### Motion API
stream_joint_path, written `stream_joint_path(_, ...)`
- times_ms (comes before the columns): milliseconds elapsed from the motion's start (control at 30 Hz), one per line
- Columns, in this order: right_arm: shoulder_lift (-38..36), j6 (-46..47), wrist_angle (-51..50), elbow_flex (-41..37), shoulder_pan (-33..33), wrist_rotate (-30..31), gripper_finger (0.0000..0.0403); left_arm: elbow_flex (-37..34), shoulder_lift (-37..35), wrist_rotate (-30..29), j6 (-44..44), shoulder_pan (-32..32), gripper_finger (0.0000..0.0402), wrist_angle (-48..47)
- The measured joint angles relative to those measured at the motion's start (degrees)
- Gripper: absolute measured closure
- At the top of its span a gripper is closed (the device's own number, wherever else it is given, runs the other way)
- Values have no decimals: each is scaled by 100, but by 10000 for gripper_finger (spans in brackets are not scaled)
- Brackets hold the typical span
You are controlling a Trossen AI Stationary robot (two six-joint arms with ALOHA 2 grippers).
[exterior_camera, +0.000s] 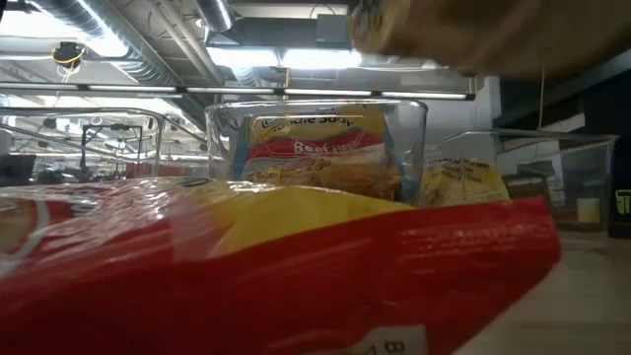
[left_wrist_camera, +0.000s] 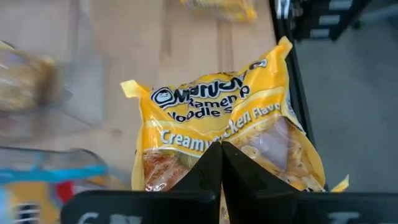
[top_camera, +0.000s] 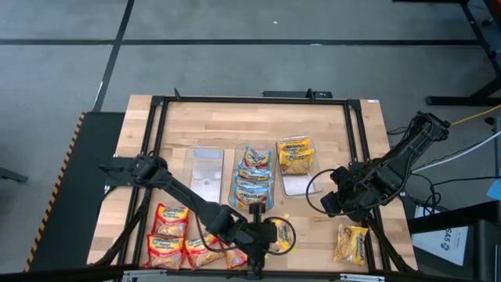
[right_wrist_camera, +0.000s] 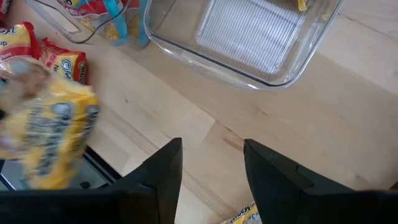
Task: Sort Maruchan noodles
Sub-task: Put the yellow noodle pack into the right transparent bin
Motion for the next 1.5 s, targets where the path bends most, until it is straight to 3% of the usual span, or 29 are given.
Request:
stream_joint_path(167, 0, 361, -4, -2, 0, 370, 233, 4, -389, -557, 187, 159, 401, -9)
stream_joint_path(433, -2, 596, -329, -2, -4, 2197, 233, 4, -577, -724, 569, 743, 401, -5)
stream_joint_path(667, -2, 598, -256, -2, -2, 2083, 233, 4, -577, -654, 901, 995, 401, 19)
stream_joint_path(833, -2, 591, -92, -2, -3, 2807, 233, 4, -583, -733, 1037, 985, 401, 21)
stream_joint_path(1267, -4, -373, 1747, -22, -4, 2719, 233, 9, -794, -1147, 1428, 883, 401, -179)
stream_joint_path(1500, -4, -864, 3330, -464, -4, 2852, 233, 20, -1117, -1500, 1569, 748, 402, -239)
